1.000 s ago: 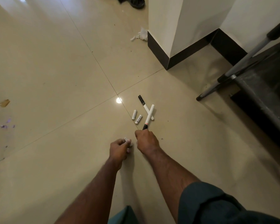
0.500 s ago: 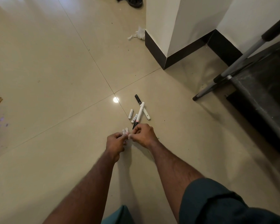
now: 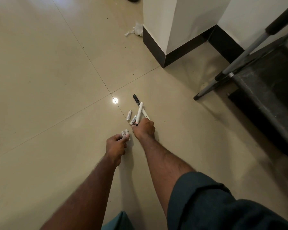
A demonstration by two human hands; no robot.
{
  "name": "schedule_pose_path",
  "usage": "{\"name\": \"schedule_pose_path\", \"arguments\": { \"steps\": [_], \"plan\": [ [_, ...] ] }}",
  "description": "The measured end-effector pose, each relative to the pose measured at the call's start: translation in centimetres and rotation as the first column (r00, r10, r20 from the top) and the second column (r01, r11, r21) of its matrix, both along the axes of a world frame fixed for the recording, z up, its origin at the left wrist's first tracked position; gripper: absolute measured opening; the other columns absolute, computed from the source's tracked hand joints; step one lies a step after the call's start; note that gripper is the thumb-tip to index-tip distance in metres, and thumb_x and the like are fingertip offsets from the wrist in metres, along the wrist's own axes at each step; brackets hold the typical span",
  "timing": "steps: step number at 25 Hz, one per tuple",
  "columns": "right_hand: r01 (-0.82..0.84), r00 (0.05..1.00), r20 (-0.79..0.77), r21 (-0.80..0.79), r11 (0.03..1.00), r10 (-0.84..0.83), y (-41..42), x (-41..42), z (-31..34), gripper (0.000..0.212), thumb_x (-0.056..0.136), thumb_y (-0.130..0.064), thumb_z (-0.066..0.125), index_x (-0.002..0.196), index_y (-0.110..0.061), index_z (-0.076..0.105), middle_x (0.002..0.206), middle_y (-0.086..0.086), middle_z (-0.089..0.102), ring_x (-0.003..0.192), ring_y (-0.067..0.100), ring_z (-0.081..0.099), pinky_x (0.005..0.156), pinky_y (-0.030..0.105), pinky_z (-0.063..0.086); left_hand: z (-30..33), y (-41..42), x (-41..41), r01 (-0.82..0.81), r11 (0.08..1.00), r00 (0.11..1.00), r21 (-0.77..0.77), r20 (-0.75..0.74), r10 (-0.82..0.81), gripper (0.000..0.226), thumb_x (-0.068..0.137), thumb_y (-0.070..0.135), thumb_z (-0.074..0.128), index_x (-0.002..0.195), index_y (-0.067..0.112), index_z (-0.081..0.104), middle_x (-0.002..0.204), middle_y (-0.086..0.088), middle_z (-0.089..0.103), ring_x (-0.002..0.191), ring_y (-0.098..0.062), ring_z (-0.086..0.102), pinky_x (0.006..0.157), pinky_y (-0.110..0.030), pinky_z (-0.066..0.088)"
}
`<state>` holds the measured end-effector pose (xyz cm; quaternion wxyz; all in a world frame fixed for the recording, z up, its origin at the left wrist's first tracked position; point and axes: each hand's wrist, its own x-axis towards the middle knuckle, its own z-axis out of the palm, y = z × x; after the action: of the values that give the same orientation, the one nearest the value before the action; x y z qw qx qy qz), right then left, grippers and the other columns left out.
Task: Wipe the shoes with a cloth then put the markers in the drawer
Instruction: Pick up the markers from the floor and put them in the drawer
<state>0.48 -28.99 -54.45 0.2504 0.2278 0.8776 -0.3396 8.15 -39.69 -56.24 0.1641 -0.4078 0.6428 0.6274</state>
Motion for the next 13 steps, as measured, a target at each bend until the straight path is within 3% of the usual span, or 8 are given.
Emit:
{"name": "schedule_pose_path", "arguments": {
  "steps": [3,5,7,10,13],
  "plan": [
    [0.002,0.992,0.13,-0.055,0.998,0.006,2.0,-0.9,0.5,0.041,0.08,-0.02,0.078,0.116,-0.006,0.065,0.112,0.011,0.07,0.098,0.027,0.07,0.068,0.03,0.055,0.9,0.5,-0.6,-0.015,0.999,1.0,0.03,-0.017,0.015,0.017,0.096,0.017,0.069,0.092,0.001,0.069,0.07,-0.005,0.048,0.055,-0.012,0.04,0.043,-0.022,0.028],
    [-0.036,0.975,0.212,-0.116,0.993,0.06,4.5,-2.6,1.9,0.031,0.074,-0.018,0.08,0.102,-0.007,0.071,0.092,0.009,0.074,0.073,0.022,0.071,0.056,0.027,0.054,1.9,0.9,-1.7,-0.014,0.999,0.999,0.051,-0.048,0.016,0.016,0.096,0.018,0.069,0.09,0.003,0.069,0.074,-0.006,0.051,0.055,-0.011,0.041,0.042,-0.022,0.028],
    [-0.122,0.958,0.234,-0.181,0.976,0.163,8.5,-4.8,4.7,0.014,0.077,-0.019,0.079,0.082,-0.01,0.071,0.076,0.007,0.072,0.056,0.02,0.061,0.056,0.027,0.052,4.1,2.3,-3.9,0.045,0.996,0.994,0.079,-0.105,-0.037,0.016,0.096,0.017,0.069,0.085,0.006,0.068,0.079,-0.006,0.055,0.056,-0.01,0.041,0.043,-0.021,0.027],
    [-0.23,0.944,0.194,-0.193,0.954,0.266,15.6,-6.1,11.3,0.014,0.084,-0.018,0.075,0.076,-0.011,0.066,0.078,0.009,0.07,0.064,0.019,0.058,0.063,0.029,0.053,9.6,6.2,-8.3,0.199,0.973,0.958,0.118,-0.234,-0.167,0.018,0.097,0.017,0.068,0.08,0.01,0.067,0.076,-0.001,0.054,0.058,-0.009,0.041,0.043,-0.019,0.029],
    [-0.188,0.971,0.113,-0.174,0.967,0.209,22.5,-2.4,18.2,0.008,0.087,-0.013,0.072,0.082,-0.011,0.067,0.08,0.011,0.07,0.062,0.017,0.055,0.053,0.023,0.048,17.0,11.9,-10.9,0.444,0.888,0.854,0.119,-0.357,-0.379,0.015,0.097,0.017,0.067,0.085,0.009,0.072,0.074,-0.001,0.055,0.058,-0.007,0.044,0.044,-0.02,0.031]
  ]
}}
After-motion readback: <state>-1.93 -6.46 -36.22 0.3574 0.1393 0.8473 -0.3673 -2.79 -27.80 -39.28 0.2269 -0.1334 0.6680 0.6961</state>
